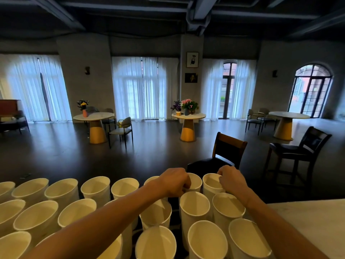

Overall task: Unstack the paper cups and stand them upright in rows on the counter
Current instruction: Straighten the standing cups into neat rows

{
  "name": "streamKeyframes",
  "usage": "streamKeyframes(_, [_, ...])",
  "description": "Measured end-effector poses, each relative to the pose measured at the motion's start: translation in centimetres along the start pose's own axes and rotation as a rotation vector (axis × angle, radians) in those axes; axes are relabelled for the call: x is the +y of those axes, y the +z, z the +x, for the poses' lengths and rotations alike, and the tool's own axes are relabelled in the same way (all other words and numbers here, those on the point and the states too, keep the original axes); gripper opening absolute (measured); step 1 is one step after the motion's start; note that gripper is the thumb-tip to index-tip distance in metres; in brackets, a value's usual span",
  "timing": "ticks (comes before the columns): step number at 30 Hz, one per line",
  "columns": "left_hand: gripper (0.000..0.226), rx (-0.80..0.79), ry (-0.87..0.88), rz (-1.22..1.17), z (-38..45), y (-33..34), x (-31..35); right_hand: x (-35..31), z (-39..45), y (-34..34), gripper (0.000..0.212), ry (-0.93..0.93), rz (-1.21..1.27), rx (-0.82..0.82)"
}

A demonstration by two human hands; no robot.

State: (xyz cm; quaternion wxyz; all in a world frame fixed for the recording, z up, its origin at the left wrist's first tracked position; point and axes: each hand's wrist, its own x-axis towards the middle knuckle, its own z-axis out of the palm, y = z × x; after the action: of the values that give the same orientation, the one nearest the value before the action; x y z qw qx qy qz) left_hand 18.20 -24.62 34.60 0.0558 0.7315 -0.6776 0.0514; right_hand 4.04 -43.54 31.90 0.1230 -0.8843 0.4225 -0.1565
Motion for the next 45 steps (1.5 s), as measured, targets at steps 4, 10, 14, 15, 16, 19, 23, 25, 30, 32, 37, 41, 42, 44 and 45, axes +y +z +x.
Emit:
streamKeyframes(4, [0.024,0.011,0.002,0.0,-0.2,0.0,-0.4,0.4,-0.1,0.0,0.021,0.014,-0.006,0.028])
streamKeyframes(10, [0.025,0.028,0.023,-0.004,-0.1,-0.5,-0.2,0.5,0.4,0.1,0.013,-0.013,0.028,0.018])
streamKeyframes(14, [0.03,0.029,0.031,-0.002,-0.2,-0.7,-0.3,0.9,0.2,-0.1,0.021,-0.01,-0.006,-0.008])
streamKeyframes(15, [0.031,0.032,0.034,0.003,-0.3,-0.8,-0.4,0.9,0.2,-0.1,0.021,-0.013,-0.007,-0.01])
streamKeyframes(16, [0.032,0.034,0.034,0.008,-0.3,-0.8,-0.4,1.0,0.3,0.0,0.021,-0.013,-0.002,-0.004])
streamKeyframes(19, [0.032,0.034,0.019,0.01,-0.2,-0.8,-0.6,1.3,0.3,0.3,0.022,-0.01,0.019,0.028])
streamKeyframes(23, [0.025,0.026,0.016,0.006,-0.3,-0.8,-0.6,1.2,0.4,0.5,0.022,-0.009,0.03,0.062])
streamKeyframes(25, [0.025,0.019,0.013,0.004,-0.2,-0.6,-0.5,1.2,0.6,0.7,0.022,-0.011,0.025,0.065])
streamKeyframes(30, [0.028,0.023,0.009,-0.007,0.1,-0.3,-0.7,1.3,1.0,1.1,0.024,-0.024,0.015,0.072])
streamKeyframes(32, [0.029,0.025,0.009,-0.012,0.2,-0.2,-0.8,1.2,1.3,1.2,0.025,-0.03,0.013,0.074])
streamKeyframes(37, [0.03,0.037,0.004,-0.021,0.4,-0.1,-1.1,1.1,2.2,1.3,0.022,-0.037,0.014,0.055])
streamKeyframes(41, [0.027,0.025,0.013,0.004,0.4,0.0,-1.0,1.1,2.5,1.6,0.015,-0.06,0.031,0.045])
streamKeyframes(42, [0.026,0.02,0.015,0.011,0.3,-0.1,-1.0,1.1,2.4,1.6,0.014,-0.066,0.037,0.04])
streamKeyframes(44, [0.025,0.021,0.016,0.016,0.1,-0.2,-1.0,1.2,2.2,1.6,0.014,-0.091,0.026,0.032])
streamKeyframes(45, [0.025,0.02,0.013,0.013,0.0,-0.2,-1.0,1.3,2.2,1.7,0.014,-0.094,0.029,0.031])
